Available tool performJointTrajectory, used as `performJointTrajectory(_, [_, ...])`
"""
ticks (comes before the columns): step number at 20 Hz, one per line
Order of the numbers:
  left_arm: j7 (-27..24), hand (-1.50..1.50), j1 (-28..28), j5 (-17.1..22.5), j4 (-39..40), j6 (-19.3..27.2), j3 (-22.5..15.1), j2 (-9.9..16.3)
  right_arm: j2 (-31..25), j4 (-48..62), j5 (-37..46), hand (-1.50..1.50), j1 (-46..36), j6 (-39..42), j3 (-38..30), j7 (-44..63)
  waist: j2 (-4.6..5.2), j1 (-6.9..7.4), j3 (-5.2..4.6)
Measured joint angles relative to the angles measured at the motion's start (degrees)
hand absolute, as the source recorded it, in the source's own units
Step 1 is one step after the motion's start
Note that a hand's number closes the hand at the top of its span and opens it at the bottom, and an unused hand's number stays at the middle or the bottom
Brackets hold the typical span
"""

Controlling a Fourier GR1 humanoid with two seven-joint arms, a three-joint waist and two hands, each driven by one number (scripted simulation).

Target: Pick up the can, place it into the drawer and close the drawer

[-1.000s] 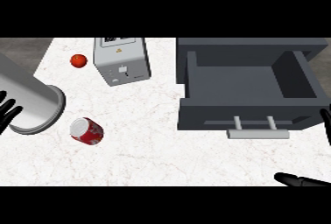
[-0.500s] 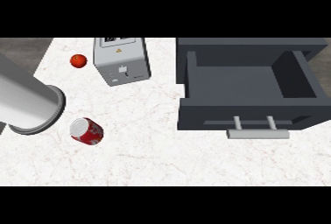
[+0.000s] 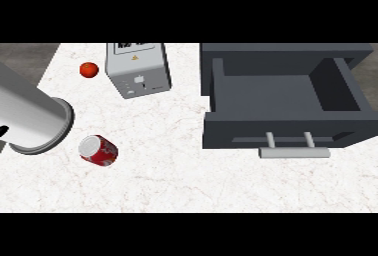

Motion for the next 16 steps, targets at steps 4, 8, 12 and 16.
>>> performJointTrajectory(4, [2.6,-1.5,-1.2,1.2,0.8,1.0,-0.6,-0.8,0.1,-0.7,-1.6,-1.5,0.8,1.8,-2.1,0.3,0.0,0.03,0.02])
performJointTrajectory(8, [2.7,-1.5,-4.1,-2.7,2.6,3.0,-4.0,-3.7,0.3,0.4,-2.3,-1.5,0.5,3.4,-3.7,-0.1,0.03,-0.06,-0.01])
performJointTrajectory(12, [2.1,-1.5,-6.0,-6.1,4.7,3.9,-5.8,-5.8,-0.1,0.1,-4.4,-1.5,0.5,4.9,-6.2,1.2,0.04,-0.05,-0.01])
performJointTrajectory(16, [-0.3,-1.5,-8.4,-10.4,9.5,3.2,-7.0,-7.3,0.3,0.0,-4.8,-1.5,1.0,6.9,-7.6,1.5,0.06,-0.09,0.0])
